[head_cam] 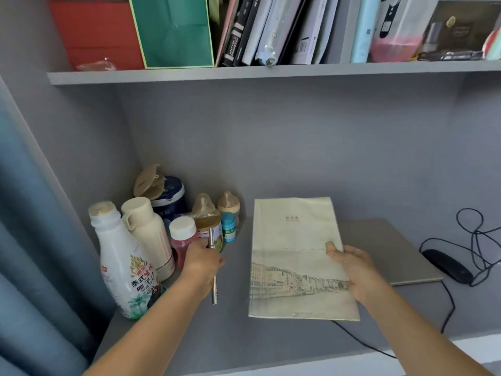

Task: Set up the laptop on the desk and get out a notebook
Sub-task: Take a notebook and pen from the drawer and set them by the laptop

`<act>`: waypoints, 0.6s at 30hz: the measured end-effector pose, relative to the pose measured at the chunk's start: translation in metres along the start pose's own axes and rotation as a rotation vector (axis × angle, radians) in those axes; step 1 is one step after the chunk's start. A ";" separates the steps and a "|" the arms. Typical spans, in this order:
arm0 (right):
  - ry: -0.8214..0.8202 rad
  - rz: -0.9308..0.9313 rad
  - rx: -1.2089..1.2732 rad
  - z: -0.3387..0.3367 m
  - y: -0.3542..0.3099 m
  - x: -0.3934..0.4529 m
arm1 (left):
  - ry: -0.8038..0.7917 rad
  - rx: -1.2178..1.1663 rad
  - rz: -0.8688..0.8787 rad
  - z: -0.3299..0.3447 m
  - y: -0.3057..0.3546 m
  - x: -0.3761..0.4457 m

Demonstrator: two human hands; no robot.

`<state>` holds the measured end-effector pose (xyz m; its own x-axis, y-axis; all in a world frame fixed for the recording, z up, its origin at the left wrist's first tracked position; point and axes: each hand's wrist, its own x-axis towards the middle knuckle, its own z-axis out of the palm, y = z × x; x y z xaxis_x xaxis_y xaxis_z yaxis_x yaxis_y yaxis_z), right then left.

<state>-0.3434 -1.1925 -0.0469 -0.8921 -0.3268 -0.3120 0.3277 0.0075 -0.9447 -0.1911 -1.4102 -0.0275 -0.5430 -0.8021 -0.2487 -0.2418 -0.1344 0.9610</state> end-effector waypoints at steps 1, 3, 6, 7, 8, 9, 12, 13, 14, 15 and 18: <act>-0.006 0.002 0.000 0.003 0.001 0.005 | 0.018 -0.005 0.015 0.003 0.003 0.002; -0.025 0.005 -0.010 0.008 0.000 0.015 | 0.051 -0.041 0.023 0.010 0.011 0.005; -0.061 0.011 -0.030 0.013 -0.003 0.030 | 0.055 -0.075 0.071 0.020 0.020 0.010; -0.073 0.015 -0.035 0.014 -0.003 0.035 | 0.055 -0.083 0.089 0.022 0.020 0.012; -0.084 0.016 -0.037 0.016 -0.004 0.039 | 0.056 -0.096 0.102 0.024 0.019 0.015; -0.095 0.015 -0.035 0.017 -0.005 0.043 | 0.058 -0.111 0.113 0.026 0.017 0.017; -0.112 0.016 -0.039 0.020 -0.004 0.051 | 0.059 -0.152 0.140 0.027 0.012 0.019; -0.112 0.018 -0.043 0.021 -0.003 0.053 | 0.059 -0.157 0.150 0.027 0.009 0.020; -0.116 0.024 -0.047 0.023 -0.002 0.056 | 0.057 -0.164 0.159 0.027 0.007 0.020; -0.123 0.030 -0.052 0.024 -0.001 0.058 | 0.056 -0.168 0.167 0.027 0.006 0.019; -0.142 0.035 -0.061 0.031 0.003 0.064 | 0.037 -0.166 0.189 0.027 0.004 0.020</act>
<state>-0.3895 -1.2430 -0.0662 -0.8260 -0.4555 -0.3319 0.3346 0.0775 -0.9391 -0.2246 -1.4113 -0.0317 -0.5352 -0.8425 -0.0608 -0.0018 -0.0709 0.9975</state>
